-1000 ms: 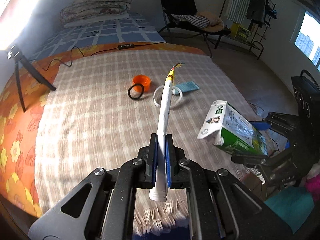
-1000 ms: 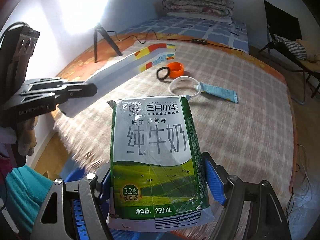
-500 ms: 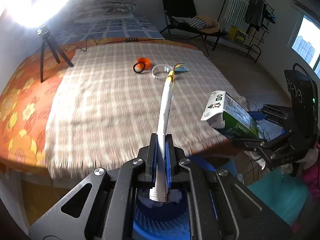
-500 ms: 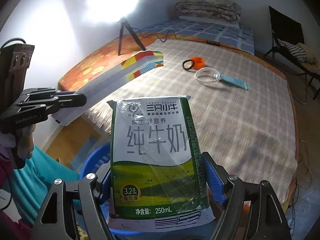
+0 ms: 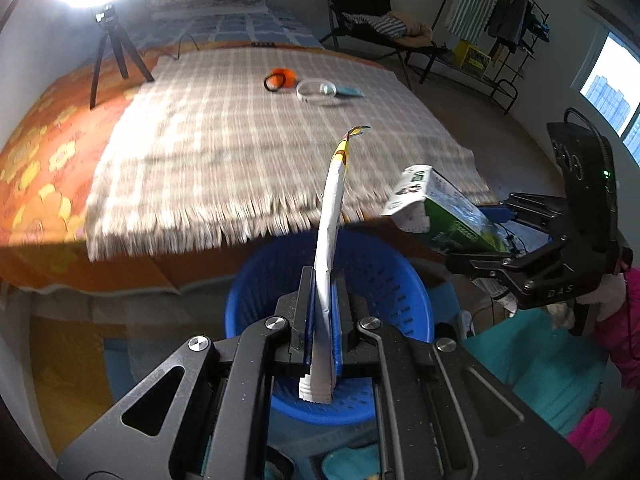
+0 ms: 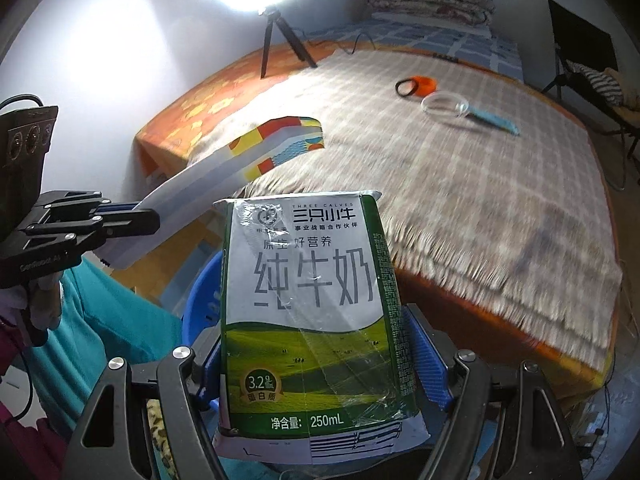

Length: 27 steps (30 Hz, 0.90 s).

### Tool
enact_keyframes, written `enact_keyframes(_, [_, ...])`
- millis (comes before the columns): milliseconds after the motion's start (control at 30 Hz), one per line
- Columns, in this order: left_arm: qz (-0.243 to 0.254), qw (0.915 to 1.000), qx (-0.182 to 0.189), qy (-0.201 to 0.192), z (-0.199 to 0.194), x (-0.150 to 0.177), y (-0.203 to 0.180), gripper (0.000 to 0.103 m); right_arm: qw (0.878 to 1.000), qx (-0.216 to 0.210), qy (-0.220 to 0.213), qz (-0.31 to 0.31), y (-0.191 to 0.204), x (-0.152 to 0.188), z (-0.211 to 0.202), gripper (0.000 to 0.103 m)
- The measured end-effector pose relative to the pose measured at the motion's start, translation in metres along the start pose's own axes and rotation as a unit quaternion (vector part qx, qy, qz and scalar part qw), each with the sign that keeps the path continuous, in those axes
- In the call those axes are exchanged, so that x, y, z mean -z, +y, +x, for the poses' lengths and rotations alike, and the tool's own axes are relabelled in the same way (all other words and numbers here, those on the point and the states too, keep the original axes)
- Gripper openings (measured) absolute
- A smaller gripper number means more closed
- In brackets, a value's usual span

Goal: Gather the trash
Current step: 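Carry the white tube and milk carton down over the blue basket, then open both tools to drop the tube and carton into the basket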

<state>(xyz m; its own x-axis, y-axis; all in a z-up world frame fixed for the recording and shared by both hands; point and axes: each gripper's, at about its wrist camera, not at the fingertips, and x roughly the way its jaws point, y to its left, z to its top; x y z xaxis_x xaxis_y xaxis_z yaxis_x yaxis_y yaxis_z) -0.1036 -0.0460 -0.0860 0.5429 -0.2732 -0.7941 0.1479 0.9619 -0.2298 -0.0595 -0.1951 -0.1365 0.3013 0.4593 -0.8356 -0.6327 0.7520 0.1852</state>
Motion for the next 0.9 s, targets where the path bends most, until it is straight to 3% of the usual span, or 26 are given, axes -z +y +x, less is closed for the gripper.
enact_keyframes(433, [-0.005,0.9978,0.006,0.066,0.033,0.043,-0.002,0.005,0.999,-0.006,0.038,-0.004,0.012,0.022,0.029,0.079])
enact_keyframes(900, [-0.019,0.9929,-0.002,0.117,0.067,0.051,0.008,0.005,0.997,0.002,0.077,-0.013,0.014,0.037,0.062,0.079])
